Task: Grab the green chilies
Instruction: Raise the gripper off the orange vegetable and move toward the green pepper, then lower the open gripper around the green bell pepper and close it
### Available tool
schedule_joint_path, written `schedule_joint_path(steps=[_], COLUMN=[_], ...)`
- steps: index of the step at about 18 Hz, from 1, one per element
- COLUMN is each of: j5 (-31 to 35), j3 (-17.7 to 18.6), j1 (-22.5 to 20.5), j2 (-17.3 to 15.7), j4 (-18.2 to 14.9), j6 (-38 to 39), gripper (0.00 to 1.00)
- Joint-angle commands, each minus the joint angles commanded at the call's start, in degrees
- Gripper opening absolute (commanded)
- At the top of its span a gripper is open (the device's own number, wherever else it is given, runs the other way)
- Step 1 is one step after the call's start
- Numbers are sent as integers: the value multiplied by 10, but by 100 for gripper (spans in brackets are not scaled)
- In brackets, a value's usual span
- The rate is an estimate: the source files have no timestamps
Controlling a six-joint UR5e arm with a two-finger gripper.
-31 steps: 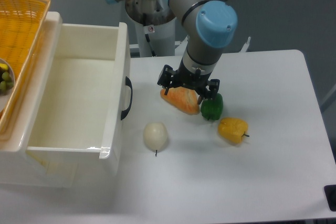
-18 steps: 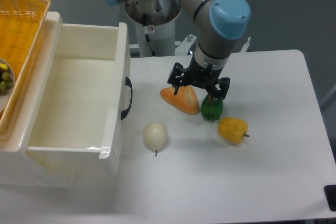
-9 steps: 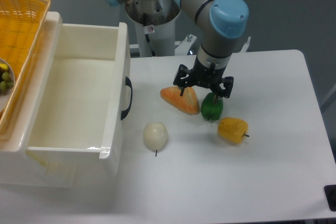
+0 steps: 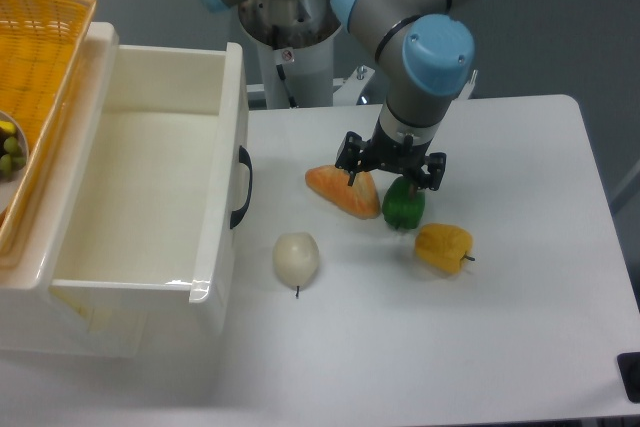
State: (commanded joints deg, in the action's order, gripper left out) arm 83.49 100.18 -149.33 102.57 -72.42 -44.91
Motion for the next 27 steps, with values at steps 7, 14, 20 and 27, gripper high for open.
schedule_joint_path(steps=[7,14,20,27], j5=[29,30,33,33], j3=[26,25,22,22], j1=[-4,-25,-37,-41], j2=[11,30,62,77], j4=[26,27,33,48], j6=[-5,0,-4,-4], gripper=[100,100,100,100])
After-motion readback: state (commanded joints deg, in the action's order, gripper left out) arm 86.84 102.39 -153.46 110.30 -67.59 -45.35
